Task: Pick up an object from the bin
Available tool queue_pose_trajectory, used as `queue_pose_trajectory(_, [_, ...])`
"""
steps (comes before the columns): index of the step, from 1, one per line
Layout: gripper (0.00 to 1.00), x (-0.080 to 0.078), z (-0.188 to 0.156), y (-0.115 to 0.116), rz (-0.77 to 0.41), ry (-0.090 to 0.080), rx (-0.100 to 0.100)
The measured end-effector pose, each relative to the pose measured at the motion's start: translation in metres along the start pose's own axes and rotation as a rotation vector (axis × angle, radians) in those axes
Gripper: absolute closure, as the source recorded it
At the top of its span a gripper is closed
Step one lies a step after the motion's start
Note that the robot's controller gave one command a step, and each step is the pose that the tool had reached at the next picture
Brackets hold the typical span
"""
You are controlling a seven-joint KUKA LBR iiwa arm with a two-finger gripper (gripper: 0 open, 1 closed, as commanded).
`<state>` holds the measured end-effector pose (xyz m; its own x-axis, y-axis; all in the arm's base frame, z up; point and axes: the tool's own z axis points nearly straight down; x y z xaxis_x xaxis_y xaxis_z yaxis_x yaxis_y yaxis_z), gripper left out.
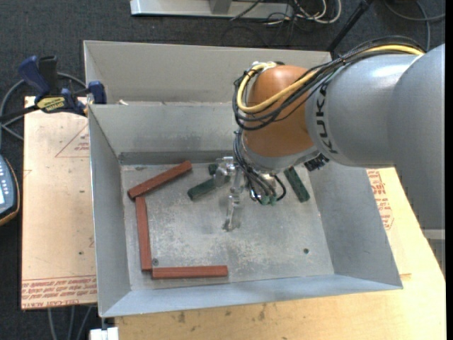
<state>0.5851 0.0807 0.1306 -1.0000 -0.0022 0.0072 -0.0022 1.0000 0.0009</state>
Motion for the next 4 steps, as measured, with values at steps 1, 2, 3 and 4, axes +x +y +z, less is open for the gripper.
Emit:
queue_pose_trajectory(1, [0.00,-0.006,-0.044,0.066,-0.323,-0.014,-0.001])
queue_pose_trajectory(2, [0.00,-0.037,0.035,0.047,-0.418,-0.004,0.002])
queue_pose_trajectory(3, [0.00,-0.073,0.049,-0.046,-0.318,-0.013,0.004])
queue_pose_trajectory(4, [0.00,-0.065,0.059,0.026,-0.399,-0.013,-0.001])
